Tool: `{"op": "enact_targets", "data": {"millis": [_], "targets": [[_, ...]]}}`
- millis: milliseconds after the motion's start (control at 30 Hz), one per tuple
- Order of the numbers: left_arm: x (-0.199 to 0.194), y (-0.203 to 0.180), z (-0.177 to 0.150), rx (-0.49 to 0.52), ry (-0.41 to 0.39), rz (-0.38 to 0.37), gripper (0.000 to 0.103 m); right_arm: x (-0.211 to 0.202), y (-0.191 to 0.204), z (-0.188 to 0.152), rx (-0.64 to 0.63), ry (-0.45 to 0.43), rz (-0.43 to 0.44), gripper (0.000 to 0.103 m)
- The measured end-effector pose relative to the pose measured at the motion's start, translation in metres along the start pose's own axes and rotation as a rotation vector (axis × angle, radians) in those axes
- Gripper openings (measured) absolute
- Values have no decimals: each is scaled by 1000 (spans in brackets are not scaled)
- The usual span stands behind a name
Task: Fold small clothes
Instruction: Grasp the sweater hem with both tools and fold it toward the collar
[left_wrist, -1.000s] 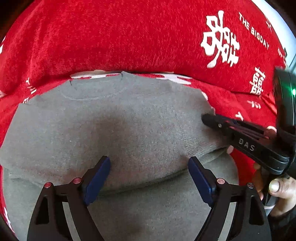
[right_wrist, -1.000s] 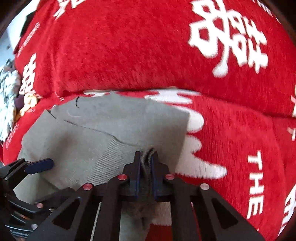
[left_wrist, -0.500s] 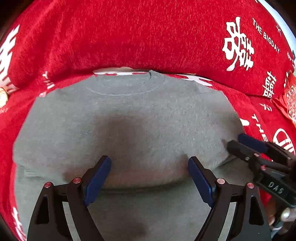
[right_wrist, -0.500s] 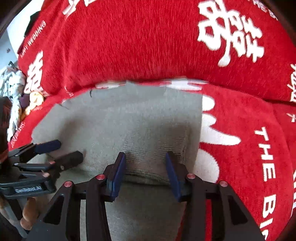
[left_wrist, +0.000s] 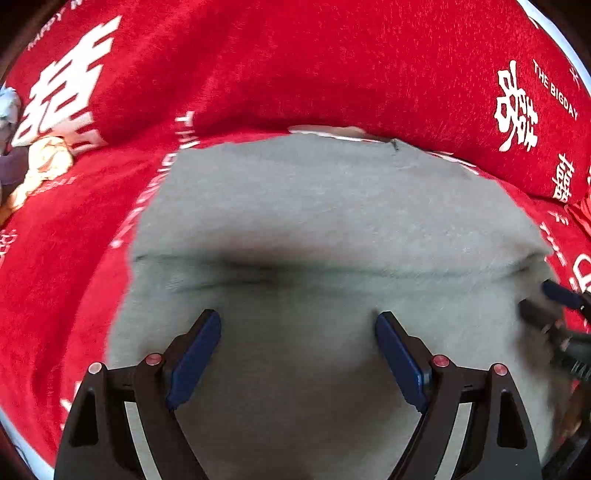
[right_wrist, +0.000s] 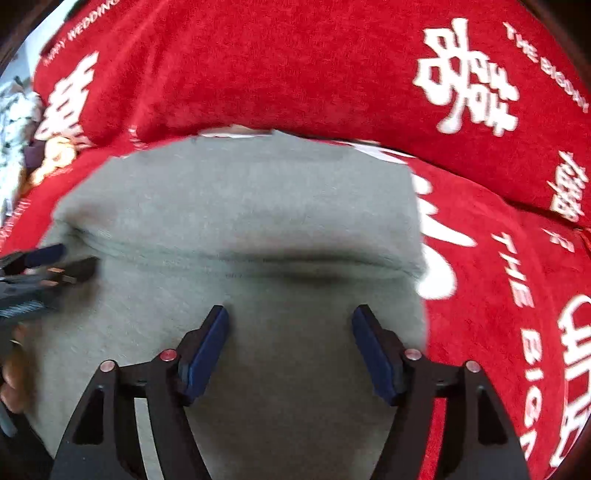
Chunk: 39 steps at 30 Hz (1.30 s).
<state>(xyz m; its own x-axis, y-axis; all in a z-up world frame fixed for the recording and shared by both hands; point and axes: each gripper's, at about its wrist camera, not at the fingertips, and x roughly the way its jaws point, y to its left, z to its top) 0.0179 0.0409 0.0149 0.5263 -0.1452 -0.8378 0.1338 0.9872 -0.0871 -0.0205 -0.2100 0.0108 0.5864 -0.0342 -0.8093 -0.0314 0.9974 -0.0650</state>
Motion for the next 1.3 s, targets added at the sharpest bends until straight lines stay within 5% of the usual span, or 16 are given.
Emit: {"op": "enact_targets", "data": {"millis": [167,267,567,700,833,967,1300], "targets": [[-18,21,-31,29,-37,-6,87,-18,-18,-24,50,-14,-2,74],[-29,31,-53,9,-54,10,98,-32,-9,-43,0,-44,-42,74],[-56,43,-99,-27,-29,31,102,-65,1,-97,-7,-97,-88,75],[-88,34,-117,14,-77,62,102,-88,0,-115,13,-73,-70,76],[-96,-5,-124,74,-75,-54,102,-102,43,-118,-105,-129,22,76],[-76,-29,-140,194,-33,17,102,-86,96,-129,-304,-80,69,76],[-95,61,-169,-64,0,-20,103,-93,53,-172,-297,-27,-13,82]]}}
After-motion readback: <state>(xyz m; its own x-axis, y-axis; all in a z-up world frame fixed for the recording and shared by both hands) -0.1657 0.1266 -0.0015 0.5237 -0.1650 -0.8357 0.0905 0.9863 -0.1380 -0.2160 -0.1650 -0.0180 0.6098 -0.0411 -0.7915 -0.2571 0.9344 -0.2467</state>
